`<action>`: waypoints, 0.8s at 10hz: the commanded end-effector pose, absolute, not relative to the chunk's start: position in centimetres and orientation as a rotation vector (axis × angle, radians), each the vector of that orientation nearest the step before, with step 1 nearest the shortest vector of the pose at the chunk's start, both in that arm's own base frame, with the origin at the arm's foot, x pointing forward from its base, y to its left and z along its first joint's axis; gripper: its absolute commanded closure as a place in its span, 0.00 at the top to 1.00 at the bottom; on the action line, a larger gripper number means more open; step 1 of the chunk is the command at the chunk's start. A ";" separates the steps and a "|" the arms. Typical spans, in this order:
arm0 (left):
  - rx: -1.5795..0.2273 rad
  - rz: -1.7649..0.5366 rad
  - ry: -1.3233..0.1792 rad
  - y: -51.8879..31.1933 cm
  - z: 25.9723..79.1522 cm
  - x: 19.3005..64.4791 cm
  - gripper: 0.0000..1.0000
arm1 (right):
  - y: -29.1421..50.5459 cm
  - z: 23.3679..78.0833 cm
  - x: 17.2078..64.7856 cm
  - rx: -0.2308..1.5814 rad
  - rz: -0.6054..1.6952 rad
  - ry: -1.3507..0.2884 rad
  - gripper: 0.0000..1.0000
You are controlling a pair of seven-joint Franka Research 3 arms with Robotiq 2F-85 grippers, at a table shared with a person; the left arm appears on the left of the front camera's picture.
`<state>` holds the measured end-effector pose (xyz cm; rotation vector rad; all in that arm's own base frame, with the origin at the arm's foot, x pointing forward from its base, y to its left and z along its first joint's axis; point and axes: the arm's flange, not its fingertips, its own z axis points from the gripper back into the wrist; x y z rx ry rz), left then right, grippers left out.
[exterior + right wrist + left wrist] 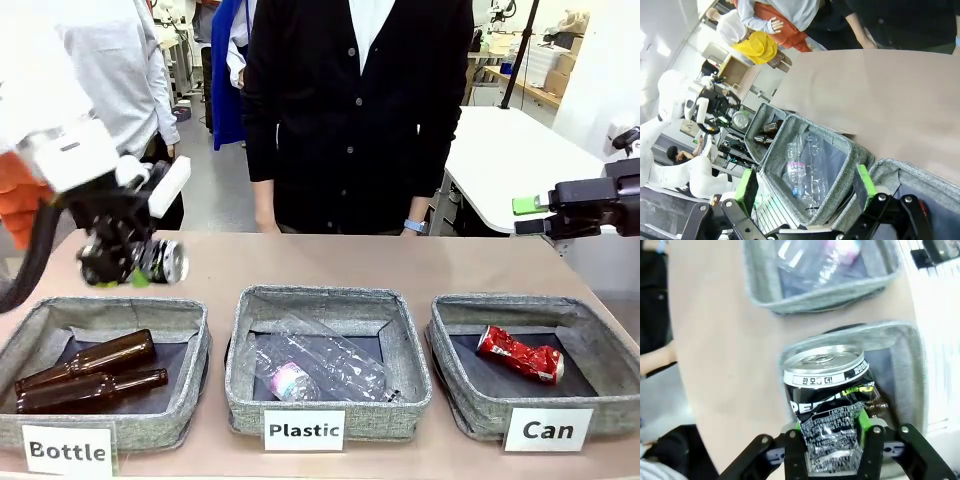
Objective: Sort the can waste into the basket.
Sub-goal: Pick up the can waste from the table and place it in the right Fabric basket.
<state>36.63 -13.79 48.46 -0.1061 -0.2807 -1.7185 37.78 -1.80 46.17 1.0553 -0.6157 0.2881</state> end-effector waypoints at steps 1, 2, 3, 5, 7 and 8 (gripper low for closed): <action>-0.131 -1.651 -0.339 -13.0 47.5 36.4 0.00 | -1.8 46.3 37.8 1.064 0.291 -0.622 1.00; -0.173 -1.638 -0.312 -12.4 47.6 37.5 0.00 | -1.8 46.3 37.8 1.064 0.291 -0.622 1.00; -0.114 -1.698 -0.293 -13.3 47.6 35.3 0.00 | -1.8 46.3 37.8 1.064 0.291 -0.622 1.00; -0.114 -1.698 -0.293 -13.3 47.6 35.3 0.00 | -1.8 46.3 37.8 1.064 0.291 -0.622 1.00; -0.114 -1.698 -0.293 -13.3 47.6 35.3 0.00 | -1.8 46.3 37.8 1.064 0.291 -0.622 1.00; -0.131 -1.712 -0.293 -13.4 47.3 35.3 0.38 | -1.8 46.1 37.8 1.055 0.288 -0.615 1.00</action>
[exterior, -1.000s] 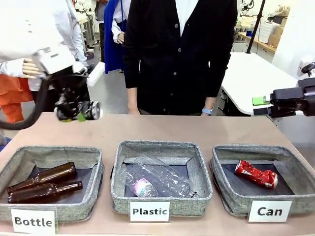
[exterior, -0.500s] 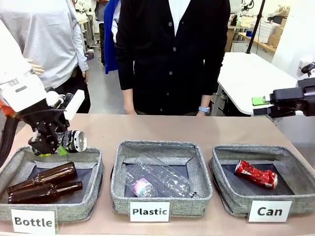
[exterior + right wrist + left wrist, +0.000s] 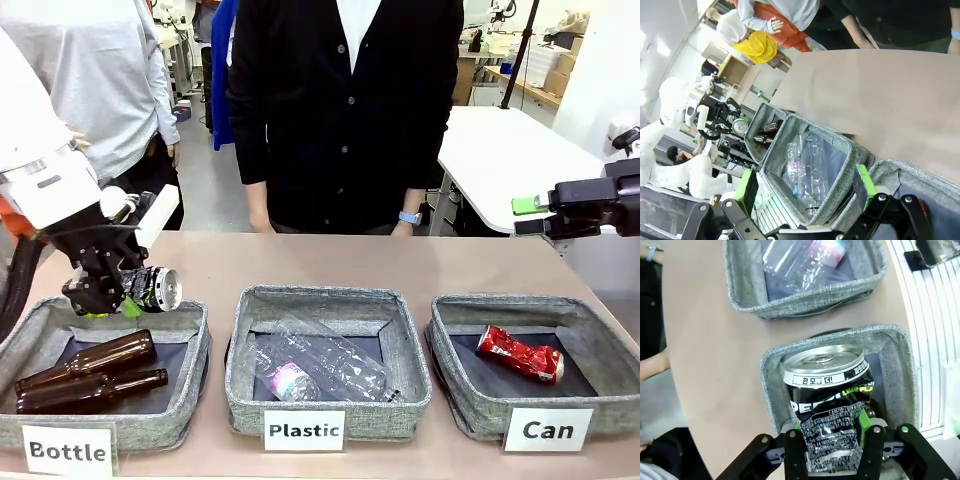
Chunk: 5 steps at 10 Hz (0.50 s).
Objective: Sort the can waste into the basket.
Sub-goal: Pick up the can waste from the table and place it in the right Fabric basket.
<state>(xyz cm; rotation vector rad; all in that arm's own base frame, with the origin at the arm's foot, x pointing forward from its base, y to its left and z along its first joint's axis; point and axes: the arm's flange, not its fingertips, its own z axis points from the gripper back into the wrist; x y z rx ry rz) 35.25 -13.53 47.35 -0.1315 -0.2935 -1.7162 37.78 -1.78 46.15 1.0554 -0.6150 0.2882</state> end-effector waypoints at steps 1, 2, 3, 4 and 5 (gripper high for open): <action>-0.166 -1.655 -0.280 -17.7 47.5 35.7 0.38 | -1.3 48.0 36.7 1.040 0.305 -0.600 1.00; -0.180 -1.710 -0.363 -22.6 48.6 35.9 0.38 | -1.5 48.9 36.2 0.987 0.281 -0.572 1.00; -0.148 -1.791 -0.401 -27.2 49.7 36.6 0.38 | -2.0 49.6 35.1 0.847 0.272 -0.582 1.00; -0.155 -1.824 -0.460 -32.1 51.1 37.6 0.38 | -3.2 50.5 33.1 0.779 0.300 -0.487 1.00; -0.156 -1.783 -0.518 -36.1 52.0 38.7 0.38 | -5.1 51.0 31.5 0.748 0.345 -0.413 1.00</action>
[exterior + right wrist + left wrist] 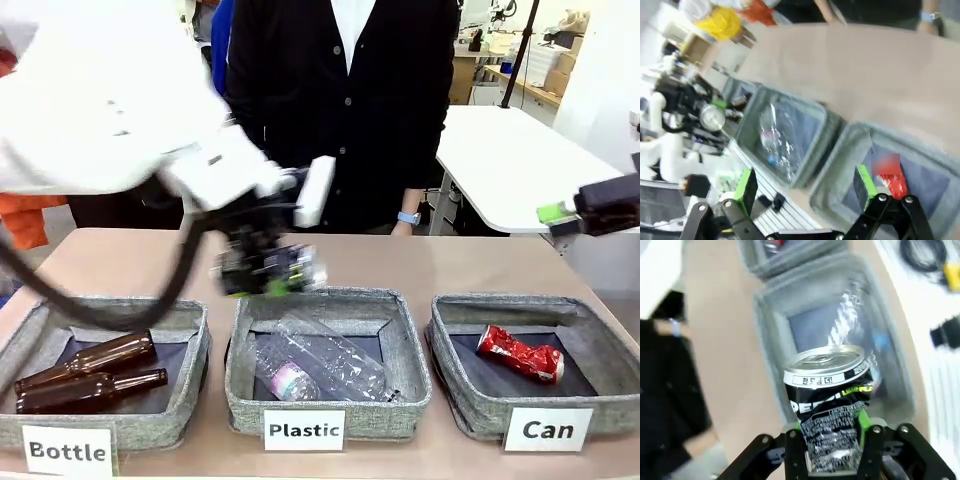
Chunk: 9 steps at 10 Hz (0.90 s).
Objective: Sort the can waste into the basket.
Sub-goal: Pick up the can waste from the table and place it in the right Fabric basket.
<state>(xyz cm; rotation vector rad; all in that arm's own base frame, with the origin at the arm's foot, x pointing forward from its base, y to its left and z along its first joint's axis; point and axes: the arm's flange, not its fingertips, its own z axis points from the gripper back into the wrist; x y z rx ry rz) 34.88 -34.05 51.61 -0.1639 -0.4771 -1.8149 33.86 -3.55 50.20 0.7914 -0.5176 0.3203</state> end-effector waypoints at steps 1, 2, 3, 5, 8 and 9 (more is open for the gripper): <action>-0.227 -1.819 -0.545 -40.6 52.8 39.5 0.38 | -7.6 51.9 30.4 0.740 0.340 -0.436 1.00; -0.346 -1.738 -0.604 -45.3 53.4 40.1 0.38 | -10.6 52.6 29.5 0.701 0.233 -0.491 1.00; -0.536 -1.726 -0.582 -50.4 53.1 40.6 0.38 | -14.3 52.9 29.0 0.667 0.099 -0.548 1.00; -0.676 -1.694 -0.525 -58.4 51.0 39.9 0.38 | -19.2 52.6 27.8 0.473 -0.032 -0.626 1.00; -0.619 -1.621 -0.499 -66.8 46.9 39.8 0.38 | -22.5 52.4 26.5 0.434 -0.128 -0.725 1.00; -0.548 -1.625 -0.505 -68.1 45.8 40.5 0.38 | -22.6 53.0 26.2 0.454 -0.052 -0.703 1.00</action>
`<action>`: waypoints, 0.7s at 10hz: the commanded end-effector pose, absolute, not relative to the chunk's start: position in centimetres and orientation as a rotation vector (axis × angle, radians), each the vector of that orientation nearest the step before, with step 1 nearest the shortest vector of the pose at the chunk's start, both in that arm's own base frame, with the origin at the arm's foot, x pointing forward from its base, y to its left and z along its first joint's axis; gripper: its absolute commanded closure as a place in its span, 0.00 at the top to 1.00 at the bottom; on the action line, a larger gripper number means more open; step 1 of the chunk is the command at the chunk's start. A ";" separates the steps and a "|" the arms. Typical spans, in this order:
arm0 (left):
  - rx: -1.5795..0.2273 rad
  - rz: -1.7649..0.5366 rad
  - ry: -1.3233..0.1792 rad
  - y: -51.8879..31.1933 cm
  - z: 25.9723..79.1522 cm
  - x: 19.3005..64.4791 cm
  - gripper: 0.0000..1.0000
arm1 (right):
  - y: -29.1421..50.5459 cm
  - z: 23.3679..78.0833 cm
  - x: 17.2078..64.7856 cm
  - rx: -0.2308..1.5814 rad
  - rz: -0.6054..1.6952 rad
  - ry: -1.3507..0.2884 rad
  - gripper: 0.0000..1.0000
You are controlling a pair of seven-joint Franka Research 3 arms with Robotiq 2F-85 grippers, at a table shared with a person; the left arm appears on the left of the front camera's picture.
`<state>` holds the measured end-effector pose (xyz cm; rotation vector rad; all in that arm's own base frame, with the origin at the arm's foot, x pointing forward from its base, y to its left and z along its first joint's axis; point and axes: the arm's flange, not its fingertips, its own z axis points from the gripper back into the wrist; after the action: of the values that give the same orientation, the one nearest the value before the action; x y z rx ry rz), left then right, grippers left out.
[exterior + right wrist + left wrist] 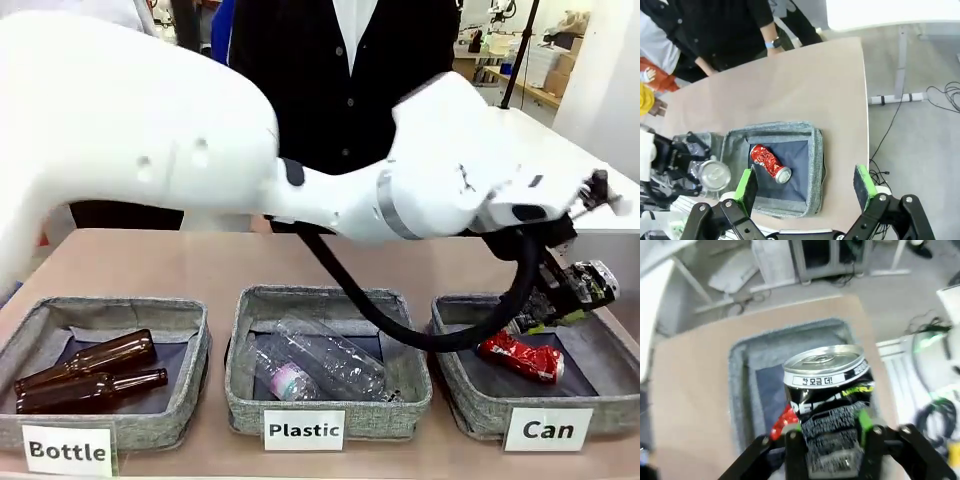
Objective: Sort the can waste into the basket.
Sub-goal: Pick up the can waste from the table and place it in the right Fabric basket.
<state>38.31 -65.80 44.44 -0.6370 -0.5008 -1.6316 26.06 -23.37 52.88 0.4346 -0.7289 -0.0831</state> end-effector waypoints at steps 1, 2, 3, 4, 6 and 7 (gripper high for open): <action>-0.497 -1.671 -0.484 -68.9 45.3 41.1 0.38 | -22.6 53.0 26.2 0.454 -0.052 -0.703 1.00; -0.435 -1.703 -0.475 -69.4 44.6 41.4 0.38 | -22.6 53.0 26.2 0.454 -0.052 -0.703 1.00; -0.423 -1.727 -0.452 -69.6 44.0 41.4 0.38 | -22.6 53.0 26.2 0.454 -0.052 -0.703 1.00; -0.406 -1.738 -0.441 -69.6 43.4 41.3 0.38 | -22.6 53.0 26.2 0.454 -0.052 -0.703 1.00; -0.412 -1.750 -0.435 -69.4 43.0 41.2 0.38 | -22.6 53.0 26.2 0.454 -0.052 -0.703 1.00; -0.439 -1.747 -0.430 -69.3 42.8 41.4 0.89 | -22.6 53.0 26.2 0.454 -0.052 -0.703 1.00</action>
<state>40.45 -68.30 42.21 -0.4295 -0.4358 -1.7474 26.49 -22.60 52.88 0.4568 -0.7253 -0.0435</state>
